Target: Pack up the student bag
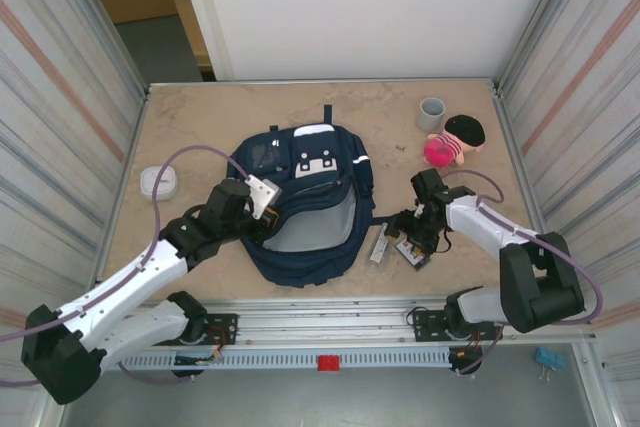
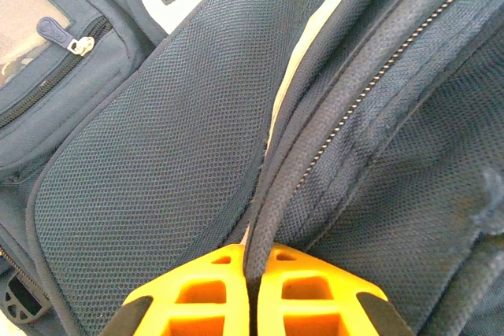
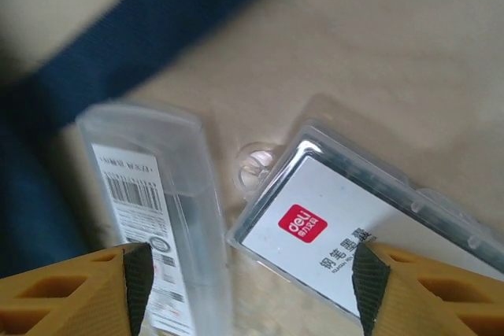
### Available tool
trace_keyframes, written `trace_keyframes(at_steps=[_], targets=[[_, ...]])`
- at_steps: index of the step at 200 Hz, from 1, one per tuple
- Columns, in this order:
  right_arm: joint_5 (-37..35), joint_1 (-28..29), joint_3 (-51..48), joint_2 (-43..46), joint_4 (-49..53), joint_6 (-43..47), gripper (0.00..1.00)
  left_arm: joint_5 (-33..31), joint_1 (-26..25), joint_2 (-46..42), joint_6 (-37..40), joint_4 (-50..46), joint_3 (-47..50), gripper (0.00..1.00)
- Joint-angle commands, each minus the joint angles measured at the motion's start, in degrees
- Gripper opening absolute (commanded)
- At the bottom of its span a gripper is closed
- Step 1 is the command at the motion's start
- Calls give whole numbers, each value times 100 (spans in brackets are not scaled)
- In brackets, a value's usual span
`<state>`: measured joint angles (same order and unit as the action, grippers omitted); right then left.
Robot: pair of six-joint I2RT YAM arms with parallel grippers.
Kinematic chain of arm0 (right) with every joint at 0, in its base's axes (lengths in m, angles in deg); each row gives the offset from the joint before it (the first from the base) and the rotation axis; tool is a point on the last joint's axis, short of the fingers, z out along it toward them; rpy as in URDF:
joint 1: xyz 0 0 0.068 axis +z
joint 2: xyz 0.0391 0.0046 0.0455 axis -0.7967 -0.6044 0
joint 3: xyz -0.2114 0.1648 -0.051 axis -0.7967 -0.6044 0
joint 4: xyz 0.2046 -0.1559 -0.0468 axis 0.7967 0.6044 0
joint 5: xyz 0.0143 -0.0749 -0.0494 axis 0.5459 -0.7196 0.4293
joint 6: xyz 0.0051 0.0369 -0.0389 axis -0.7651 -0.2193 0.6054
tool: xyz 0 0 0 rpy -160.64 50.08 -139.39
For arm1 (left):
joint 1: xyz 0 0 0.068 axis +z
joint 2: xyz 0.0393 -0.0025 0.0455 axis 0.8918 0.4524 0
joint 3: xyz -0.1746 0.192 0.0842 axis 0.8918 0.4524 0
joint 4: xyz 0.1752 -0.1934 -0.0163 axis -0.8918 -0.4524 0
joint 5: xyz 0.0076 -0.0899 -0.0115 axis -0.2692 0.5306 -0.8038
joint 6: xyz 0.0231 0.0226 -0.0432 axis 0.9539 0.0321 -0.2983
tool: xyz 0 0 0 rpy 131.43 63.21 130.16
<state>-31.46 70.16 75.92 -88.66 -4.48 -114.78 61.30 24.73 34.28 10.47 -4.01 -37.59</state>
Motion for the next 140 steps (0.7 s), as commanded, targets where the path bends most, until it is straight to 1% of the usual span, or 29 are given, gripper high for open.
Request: trace_keyframes(at_steps=[1, 23, 33, 40, 49, 73, 106, 140], targets=[[13, -85, 478, 18, -170, 332, 71, -271, 50, -168, -156, -152, 58, 2], [-713, -164, 980, 283, 647, 759, 83, -274, 50, -198, -153, -187, 34, 2], [-997, -261, 1062, 341, 908, 923, 87, -280, 51, -216, -131, -199, 33, 2], [-1070, -381, 1055, 327, 982, 1001, 88, -287, 56, -231, -125, -183, 32, 2], [-957, -583, 970, 283, 960, 1082, 90, -291, 64, -235, -111, -184, 31, 2], [-195, -1029, 640, 13, 656, 1213, 91, -251, 75, -228, -108, -180, 2, 2], [98, -1063, 292, -77, 488, 1202, 91, -270, 84, -226, -116, -200, -4, 2], [106, -1060, -34, -84, 440, 1161, 89, -253, 84, -217, -130, -174, 22, 2]])
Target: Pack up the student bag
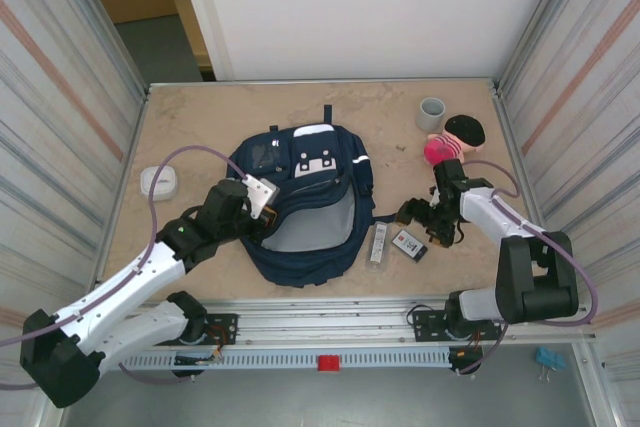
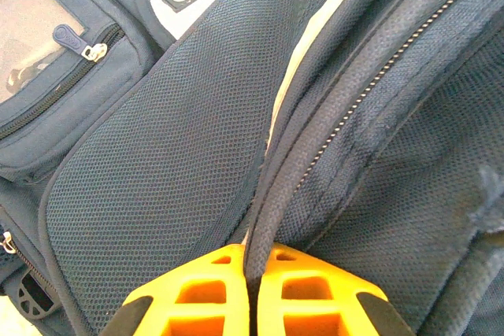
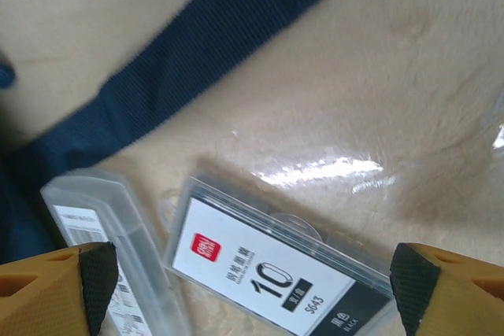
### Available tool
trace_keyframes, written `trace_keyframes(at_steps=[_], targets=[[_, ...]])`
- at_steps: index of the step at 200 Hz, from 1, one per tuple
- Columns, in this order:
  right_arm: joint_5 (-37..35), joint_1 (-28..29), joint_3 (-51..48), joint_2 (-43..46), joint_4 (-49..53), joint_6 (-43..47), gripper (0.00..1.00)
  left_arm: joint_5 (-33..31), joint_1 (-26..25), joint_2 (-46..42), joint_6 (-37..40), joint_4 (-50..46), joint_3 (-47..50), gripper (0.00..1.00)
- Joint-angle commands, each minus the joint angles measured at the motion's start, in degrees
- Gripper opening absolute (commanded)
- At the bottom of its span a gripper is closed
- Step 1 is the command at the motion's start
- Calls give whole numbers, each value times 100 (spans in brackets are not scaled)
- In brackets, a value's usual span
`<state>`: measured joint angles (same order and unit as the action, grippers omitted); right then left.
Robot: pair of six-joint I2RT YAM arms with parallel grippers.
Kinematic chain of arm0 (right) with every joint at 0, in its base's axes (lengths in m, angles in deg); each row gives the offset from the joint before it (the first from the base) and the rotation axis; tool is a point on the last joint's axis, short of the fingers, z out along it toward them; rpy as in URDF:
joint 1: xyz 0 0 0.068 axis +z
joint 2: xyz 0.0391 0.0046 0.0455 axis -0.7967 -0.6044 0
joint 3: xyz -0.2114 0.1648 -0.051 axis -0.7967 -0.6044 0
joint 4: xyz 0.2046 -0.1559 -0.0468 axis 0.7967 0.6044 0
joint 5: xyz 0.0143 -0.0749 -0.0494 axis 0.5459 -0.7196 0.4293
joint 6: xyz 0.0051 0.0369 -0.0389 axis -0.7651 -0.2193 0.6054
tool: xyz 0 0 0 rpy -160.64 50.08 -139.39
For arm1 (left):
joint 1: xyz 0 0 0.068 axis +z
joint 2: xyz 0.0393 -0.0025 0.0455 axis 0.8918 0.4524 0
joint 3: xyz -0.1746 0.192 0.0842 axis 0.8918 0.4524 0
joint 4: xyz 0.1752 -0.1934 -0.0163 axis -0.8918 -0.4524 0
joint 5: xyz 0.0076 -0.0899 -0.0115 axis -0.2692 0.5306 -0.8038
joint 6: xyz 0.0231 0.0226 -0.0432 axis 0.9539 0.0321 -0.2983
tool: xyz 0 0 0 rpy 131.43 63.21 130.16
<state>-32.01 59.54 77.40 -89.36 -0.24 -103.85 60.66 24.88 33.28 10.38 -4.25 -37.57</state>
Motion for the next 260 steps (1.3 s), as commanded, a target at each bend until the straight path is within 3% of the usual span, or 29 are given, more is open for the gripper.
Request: trace_keyframes(at_steps=[1, 38, 71, 101, 164, 222, 260], targets=[[164, -1, -186, -16, 14, 63, 89, -185, 69, -117, -125, -150, 16, 2], [400, 31, -450, 243, 99, -93, 84, -173, 69, -76, -116, -158, 13, 2], [539, 419, -438, 802, 632, -352, 81, -164, 69, -68, -132, -134, 36, 2], [-588, 778, -82, 1008, 1229, -536, 86, -119, 69, -38, -143, -89, 41, 2], [-1152, 1582, 265, 20, 944, -374, 87, -108, 69, -92, -146, -123, 31, 2], [-1454, 1460, 237, -703, 609, -366, 82, -190, 78, -196, -115, -182, 51, 2], [-1422, 1085, 163, -605, 397, -438, 75, -198, 78, -204, -121, -219, 41, 2]])
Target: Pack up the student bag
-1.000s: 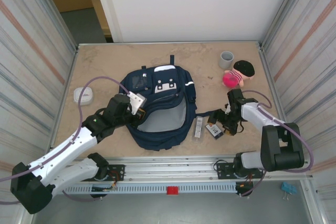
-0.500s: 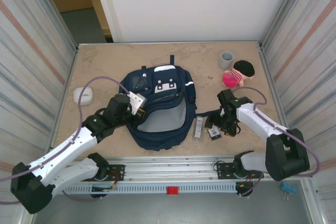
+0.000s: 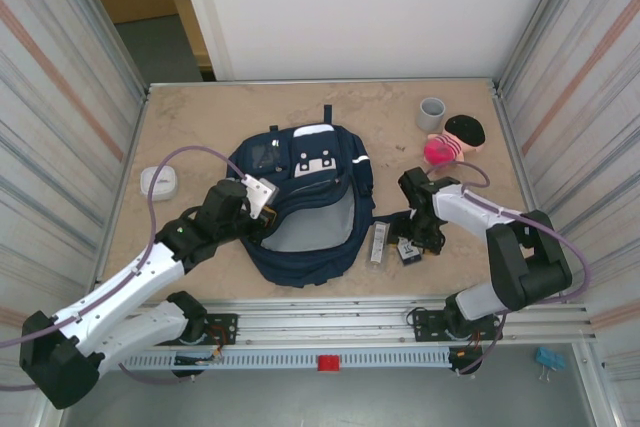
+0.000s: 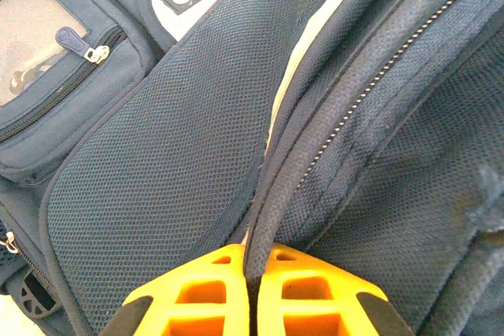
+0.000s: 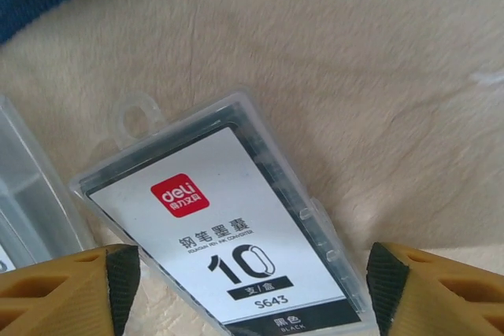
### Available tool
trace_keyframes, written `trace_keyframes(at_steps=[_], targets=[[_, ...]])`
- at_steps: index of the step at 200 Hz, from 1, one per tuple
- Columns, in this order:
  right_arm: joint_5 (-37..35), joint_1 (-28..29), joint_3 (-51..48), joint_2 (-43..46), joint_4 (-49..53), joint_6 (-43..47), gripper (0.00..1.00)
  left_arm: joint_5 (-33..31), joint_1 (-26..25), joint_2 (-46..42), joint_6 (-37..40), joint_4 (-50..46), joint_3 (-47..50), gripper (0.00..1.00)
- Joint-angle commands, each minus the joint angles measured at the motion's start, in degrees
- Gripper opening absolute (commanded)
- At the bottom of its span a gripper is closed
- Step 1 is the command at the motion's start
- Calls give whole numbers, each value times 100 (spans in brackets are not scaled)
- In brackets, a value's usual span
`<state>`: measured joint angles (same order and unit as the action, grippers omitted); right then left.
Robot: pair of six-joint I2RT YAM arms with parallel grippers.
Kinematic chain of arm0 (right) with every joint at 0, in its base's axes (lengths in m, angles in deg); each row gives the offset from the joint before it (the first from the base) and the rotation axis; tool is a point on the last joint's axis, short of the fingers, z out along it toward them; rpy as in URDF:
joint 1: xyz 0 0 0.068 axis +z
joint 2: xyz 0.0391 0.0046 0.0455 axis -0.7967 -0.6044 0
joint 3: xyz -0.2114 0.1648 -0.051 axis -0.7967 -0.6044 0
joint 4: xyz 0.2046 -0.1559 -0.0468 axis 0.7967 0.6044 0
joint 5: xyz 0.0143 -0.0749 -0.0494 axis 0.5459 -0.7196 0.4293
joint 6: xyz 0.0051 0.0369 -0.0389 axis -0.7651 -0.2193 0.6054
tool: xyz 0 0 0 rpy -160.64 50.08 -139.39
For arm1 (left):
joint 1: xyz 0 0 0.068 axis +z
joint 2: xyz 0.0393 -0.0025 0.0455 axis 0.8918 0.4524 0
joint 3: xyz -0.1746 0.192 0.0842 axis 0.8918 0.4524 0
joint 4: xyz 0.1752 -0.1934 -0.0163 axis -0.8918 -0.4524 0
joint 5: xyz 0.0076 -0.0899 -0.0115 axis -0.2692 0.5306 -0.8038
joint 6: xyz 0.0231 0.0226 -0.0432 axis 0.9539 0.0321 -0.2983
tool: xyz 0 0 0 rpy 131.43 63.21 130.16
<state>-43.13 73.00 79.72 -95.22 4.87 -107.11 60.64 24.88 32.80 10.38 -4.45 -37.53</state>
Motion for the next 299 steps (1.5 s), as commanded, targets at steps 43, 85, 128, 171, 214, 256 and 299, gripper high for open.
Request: trace_keyframes(at_steps=[43, 85, 128, 171, 214, 256, 299], targets=[[-326, -682, -48, 679, 36, -43, 84, -211, 78, -165, -123, -182, 33, 2], [202, -618, -27, 440, 70, 502, 87, -179, 78, -126, -136, -130, 40, 2], [104, -375, 83, -152, -64, 662, 85, -117, 78, -125, -193, -139, 36, 2], [-248, -403, 160, -502, -48, 661, 61, -135, 78, -161, -189, -205, 6, 2], [-88, -423, 149, 5, -120, 696, 55, -75, 78, -191, -191, -227, -89, 2], [-124, 451, 231, 1818, -676, 1334, 54, 97, 78, -209, -231, -288, -398, 2], [-122, 1896, -141, 3562, -2387, 2456, 54, 201, 78, -201, -321, -306, -820, 2]])
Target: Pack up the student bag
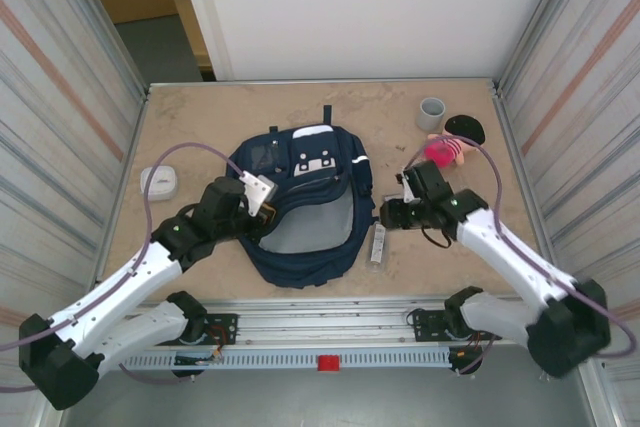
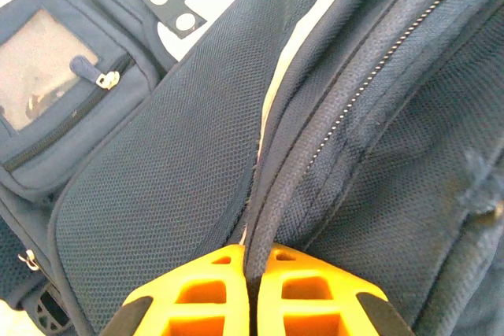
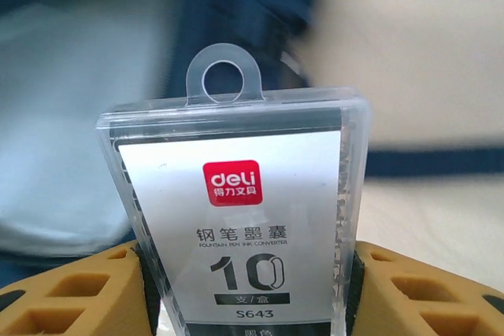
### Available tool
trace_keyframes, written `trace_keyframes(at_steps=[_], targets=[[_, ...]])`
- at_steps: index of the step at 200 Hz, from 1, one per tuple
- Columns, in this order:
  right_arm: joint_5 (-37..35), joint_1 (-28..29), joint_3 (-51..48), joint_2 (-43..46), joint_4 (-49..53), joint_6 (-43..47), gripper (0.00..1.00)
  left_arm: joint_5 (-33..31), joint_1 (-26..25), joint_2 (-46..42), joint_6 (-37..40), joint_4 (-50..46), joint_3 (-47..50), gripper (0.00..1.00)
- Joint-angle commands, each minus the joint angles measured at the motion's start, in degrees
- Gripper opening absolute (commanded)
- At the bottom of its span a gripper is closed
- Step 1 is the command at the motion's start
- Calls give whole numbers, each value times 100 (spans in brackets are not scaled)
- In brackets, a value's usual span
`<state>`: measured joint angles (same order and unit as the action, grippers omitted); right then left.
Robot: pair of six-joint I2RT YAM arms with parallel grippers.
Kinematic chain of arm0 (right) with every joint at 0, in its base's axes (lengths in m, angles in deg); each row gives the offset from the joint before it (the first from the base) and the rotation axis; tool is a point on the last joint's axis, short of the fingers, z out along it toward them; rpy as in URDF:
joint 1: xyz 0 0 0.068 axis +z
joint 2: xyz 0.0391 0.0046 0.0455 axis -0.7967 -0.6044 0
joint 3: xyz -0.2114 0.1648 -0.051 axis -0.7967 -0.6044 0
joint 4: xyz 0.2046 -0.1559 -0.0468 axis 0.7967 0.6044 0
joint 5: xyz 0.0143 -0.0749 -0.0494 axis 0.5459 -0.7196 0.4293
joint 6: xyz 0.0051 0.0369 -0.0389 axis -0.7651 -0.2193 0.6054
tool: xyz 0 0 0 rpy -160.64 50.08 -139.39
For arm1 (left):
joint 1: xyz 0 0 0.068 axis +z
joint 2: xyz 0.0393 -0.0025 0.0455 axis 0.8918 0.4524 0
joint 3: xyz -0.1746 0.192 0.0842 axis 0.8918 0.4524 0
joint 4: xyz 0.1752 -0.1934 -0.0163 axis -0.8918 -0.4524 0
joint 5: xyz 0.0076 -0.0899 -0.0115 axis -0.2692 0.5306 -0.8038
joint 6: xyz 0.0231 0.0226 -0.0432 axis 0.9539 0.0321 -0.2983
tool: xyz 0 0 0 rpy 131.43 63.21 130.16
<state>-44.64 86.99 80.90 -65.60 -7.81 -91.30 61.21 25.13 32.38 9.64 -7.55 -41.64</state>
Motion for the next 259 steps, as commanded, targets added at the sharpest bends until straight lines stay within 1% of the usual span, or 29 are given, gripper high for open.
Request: trace_keyframes(at_steps=[1, 19, 38, 59, 68, 91, 109, 132, 149, 169, 181, 186, 198, 206, 237, 259], targets=[[35, 526, -272, 619, -1169, 903, 54, 148, 54, -159, -248, 5, -418, 2], [60, 1066, -362, 710, -1664, 1436, 54, 166, 59, -109, -290, 6, -563, 2], [-147, 1766, -368, 404, -1852, 2127, 55, 159, 59, -38, -303, -22, -709, 1], [-449, 2354, -317, -182, -1901, 2743, 56, 166, 70, 13, -294, 11, -810, 1], [-528, 2509, -259, -579, -1899, 2921, 58, 189, 71, 41, -282, 37, -836, 1], [-985, 2782, -70, -1452, -2068, 3153, 58, 264, 101, 80, -232, 110, -893, 1], [-1383, 2859, 51, -2005, -2388, 3259, 57, 283, 124, 96, -199, 78, -961, 1], [-1820, 2827, 128, -2459, -2874, 3337, 57, 282, 154, 61, -178, 32, -997, 1], [-1825, 2756, 131, -2651, -3244, 3296, 58, 300, 168, 20, -179, 32, -1002, 1], [-1713, 2603, 145, -2838, -3645, 3026, 58, 302, 161, -3, -191, 47, -980, 1], [-1640, 2530, 185, -2915, -3756, 2836, 63, 301, 171, -15, -211, 65, -963, 1], [-1609, 2509, 205, -2920, -3756, 2778, 68, 289, 176, -20, -215, 66, -954, 1], [-1595, 2506, 211, -2885, -3755, 2641, 77, 283, 177, -20, -213, 79, -936, 1], [-1578, 2506, 200, -2810, -3704, 2559, 80, 275, 176, -18, -214, 80, -929, 1], [-1276, 2490, -20, -2152, -3341, 1988, 80, 218, 185, -25, -200, 61, -870, 1], [-638, 2383, -364, -1403, -3194, 1211, 79, 231, 183, -18, -251, 105, -732, 1]])
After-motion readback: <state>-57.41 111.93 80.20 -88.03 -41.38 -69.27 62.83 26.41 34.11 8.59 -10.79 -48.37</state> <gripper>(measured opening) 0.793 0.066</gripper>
